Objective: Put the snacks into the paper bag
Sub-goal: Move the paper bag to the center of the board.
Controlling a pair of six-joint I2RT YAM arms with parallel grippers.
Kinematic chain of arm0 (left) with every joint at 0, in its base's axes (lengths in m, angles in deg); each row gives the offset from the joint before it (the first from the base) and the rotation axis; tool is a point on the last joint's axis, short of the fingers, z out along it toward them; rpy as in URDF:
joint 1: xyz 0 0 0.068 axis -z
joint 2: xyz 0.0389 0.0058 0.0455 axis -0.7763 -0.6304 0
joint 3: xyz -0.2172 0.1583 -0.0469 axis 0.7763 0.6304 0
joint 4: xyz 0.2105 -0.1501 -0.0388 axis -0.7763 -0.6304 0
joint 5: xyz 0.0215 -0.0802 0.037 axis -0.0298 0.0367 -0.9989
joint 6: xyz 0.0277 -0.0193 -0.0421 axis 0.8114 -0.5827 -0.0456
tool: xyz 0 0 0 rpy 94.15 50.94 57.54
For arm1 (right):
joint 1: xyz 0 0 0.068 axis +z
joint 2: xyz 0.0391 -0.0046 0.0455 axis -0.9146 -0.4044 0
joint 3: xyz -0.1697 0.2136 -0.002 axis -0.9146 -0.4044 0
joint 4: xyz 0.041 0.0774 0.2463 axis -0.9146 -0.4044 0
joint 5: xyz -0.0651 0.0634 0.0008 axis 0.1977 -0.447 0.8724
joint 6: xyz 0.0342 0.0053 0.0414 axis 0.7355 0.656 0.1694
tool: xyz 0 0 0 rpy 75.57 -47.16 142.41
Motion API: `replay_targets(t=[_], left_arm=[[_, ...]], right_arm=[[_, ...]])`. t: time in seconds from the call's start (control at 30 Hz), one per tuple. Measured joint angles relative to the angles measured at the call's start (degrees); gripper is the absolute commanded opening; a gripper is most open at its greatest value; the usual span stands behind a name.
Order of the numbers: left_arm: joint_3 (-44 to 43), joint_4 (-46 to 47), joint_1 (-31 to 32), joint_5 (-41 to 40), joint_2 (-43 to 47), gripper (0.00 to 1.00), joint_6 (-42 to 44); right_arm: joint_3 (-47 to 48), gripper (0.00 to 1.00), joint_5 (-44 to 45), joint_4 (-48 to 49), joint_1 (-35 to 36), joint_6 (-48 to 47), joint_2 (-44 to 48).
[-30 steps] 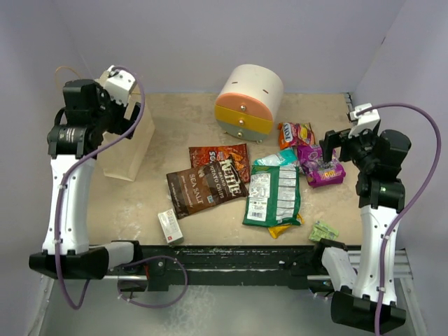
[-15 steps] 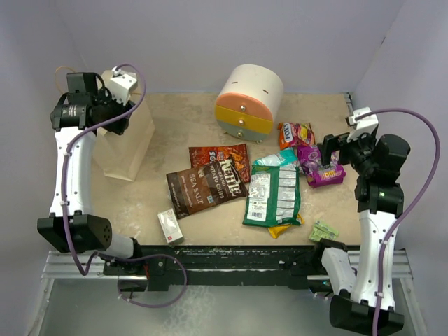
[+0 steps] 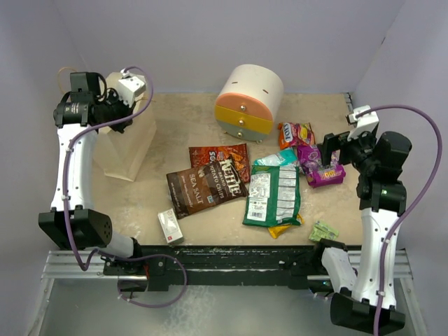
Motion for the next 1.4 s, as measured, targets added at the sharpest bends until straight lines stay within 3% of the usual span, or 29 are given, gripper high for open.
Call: replay_targets(t=[0.27,0.6,0.67,0.77,0.93,1.03,1.1,1.2,1.4], left_arm=[[0.0,-0.79,0.83,6.93,0.09,0.0,2.38],[2.01,1.4,10.73,8.61,0.35,0.02,1.4],[2.1,1.57,12.5,8.52,0.35,0.07,0.57],[2.1,1.84,12.85,8.09,0.35,0.29,-0.9],[2.1,1.75,12.87,7.87,0.35,0.46,-2.58],[1.99,1.64,12.87,7.43,0.46,0.71,-3.54],[1.81,1.57,12.87,6.78,0.76,0.8,-4.24],[1.44,1.75,12.85,5.09,2.1,0.89,-5.4],[1.46,3.52,12.87,1.07,8.46,0.95,-7.54]], right_arm=[[2.62,1.0,-0.17,-2.36,0.0,-1.05,-4.07],[2.6,1.0,-0.22,-3.1,0.0,-2.03,-4.59],[2.6,1.0,-0.52,-3.15,0.0,-2.29,-4.92],[2.6,1.0,-1.25,-3.8,0.0,-3.21,-6.14],[2.54,1.0,-3.43,-6.08,-0.04,-7.06,-9.2],[2.49,1.0,-4.66,-8.81,0.02,-10.67,-11.56],[2.47,1.0,-4.7,-10.88,0.2,-13.33,-12.87],[1.7,1.0,-3.85,-13.51,0.81,-18.03,-14.51],[-1.73,0.97,0.24,-18.4,2.14,-28.87,-18.27]])
